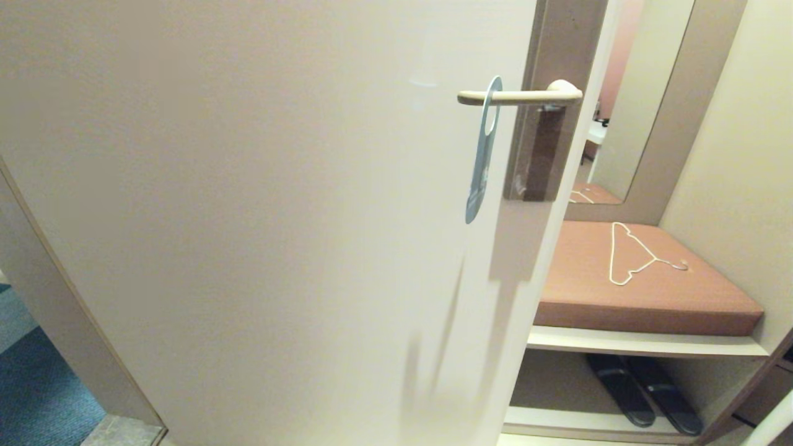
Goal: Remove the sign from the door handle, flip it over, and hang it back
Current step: Hang the sign back with the other side facing out
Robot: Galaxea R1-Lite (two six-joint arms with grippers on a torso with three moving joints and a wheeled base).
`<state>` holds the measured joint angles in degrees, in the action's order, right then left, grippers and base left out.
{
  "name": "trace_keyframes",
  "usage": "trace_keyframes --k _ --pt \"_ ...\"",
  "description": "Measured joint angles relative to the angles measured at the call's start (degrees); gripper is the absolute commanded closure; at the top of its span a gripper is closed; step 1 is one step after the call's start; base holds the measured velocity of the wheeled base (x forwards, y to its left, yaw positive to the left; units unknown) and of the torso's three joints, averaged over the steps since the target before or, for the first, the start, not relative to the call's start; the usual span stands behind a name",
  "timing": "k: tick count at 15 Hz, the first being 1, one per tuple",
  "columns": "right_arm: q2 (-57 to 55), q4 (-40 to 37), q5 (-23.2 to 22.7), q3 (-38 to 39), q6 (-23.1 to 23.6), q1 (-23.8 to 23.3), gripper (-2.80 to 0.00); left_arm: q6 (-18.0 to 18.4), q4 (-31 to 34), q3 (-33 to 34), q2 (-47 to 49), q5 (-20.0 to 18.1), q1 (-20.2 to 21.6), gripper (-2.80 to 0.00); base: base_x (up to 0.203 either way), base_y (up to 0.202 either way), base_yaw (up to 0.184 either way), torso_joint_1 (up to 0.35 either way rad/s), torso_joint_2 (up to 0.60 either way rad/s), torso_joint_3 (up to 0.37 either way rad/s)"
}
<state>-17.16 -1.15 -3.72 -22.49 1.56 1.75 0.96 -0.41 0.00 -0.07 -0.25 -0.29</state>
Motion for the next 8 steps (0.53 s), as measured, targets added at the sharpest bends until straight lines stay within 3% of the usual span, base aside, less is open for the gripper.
trace_keyframes --k 5,8 --pt "-25.2 4.4 -6.0 -27.4 1.4 1.6 0.0 0.0 0.0 0.0 0.0 0.0 0.0 0.0 0.0 0.0 0.0 0.0 0.0 0.0" --pt "-38.9 5.1 -15.3 -40.2 2.3 2.1 0.0 0.0 0.0 0.0 0.0 0.0 0.0 0.0 0.0 0.0 0.0 0.0 0.0 0.0"
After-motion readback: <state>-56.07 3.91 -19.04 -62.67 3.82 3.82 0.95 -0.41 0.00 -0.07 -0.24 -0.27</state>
